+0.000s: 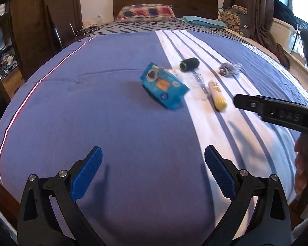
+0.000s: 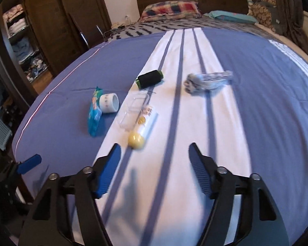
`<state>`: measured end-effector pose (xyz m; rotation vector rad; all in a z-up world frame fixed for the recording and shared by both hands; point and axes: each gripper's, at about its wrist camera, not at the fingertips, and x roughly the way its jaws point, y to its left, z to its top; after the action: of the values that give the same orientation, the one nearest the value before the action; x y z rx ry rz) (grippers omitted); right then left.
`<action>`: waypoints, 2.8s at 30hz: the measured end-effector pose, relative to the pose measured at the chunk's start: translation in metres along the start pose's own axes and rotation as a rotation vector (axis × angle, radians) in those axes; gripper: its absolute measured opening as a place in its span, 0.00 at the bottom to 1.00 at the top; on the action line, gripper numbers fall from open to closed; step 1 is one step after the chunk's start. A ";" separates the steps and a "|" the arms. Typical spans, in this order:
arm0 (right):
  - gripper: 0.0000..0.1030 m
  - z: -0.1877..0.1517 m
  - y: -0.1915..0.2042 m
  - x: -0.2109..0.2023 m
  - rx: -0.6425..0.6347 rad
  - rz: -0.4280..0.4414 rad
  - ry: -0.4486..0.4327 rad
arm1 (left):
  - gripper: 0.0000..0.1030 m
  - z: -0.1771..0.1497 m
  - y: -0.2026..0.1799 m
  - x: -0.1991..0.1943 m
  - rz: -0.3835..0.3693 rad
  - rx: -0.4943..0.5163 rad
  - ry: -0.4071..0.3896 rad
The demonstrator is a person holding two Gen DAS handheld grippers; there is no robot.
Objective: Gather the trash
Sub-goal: 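Raise both open tools back toward the bed, then grasp the blue snack bag with the left tool while the right tool grasps the lip balm tube, then carry snack bag and lip balm over the black bin and open both tools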
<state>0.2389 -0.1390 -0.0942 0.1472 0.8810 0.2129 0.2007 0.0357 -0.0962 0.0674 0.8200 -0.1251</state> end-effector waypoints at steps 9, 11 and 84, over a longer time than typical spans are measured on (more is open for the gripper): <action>0.43 0.010 0.001 0.029 0.007 -0.024 0.048 | 0.92 0.024 -0.002 0.028 -0.036 -0.014 0.008; 0.42 0.010 -0.003 0.028 0.006 -0.057 0.044 | 0.92 0.030 -0.004 0.034 -0.035 -0.013 0.006; 0.21 -0.261 -0.032 -0.098 0.013 0.006 0.122 | 0.17 -0.202 -0.067 -0.077 -0.260 0.042 0.162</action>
<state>-0.0203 -0.1831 -0.1918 0.1504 1.0037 0.2234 -0.0069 -0.0024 -0.1784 0.0101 0.9857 -0.3857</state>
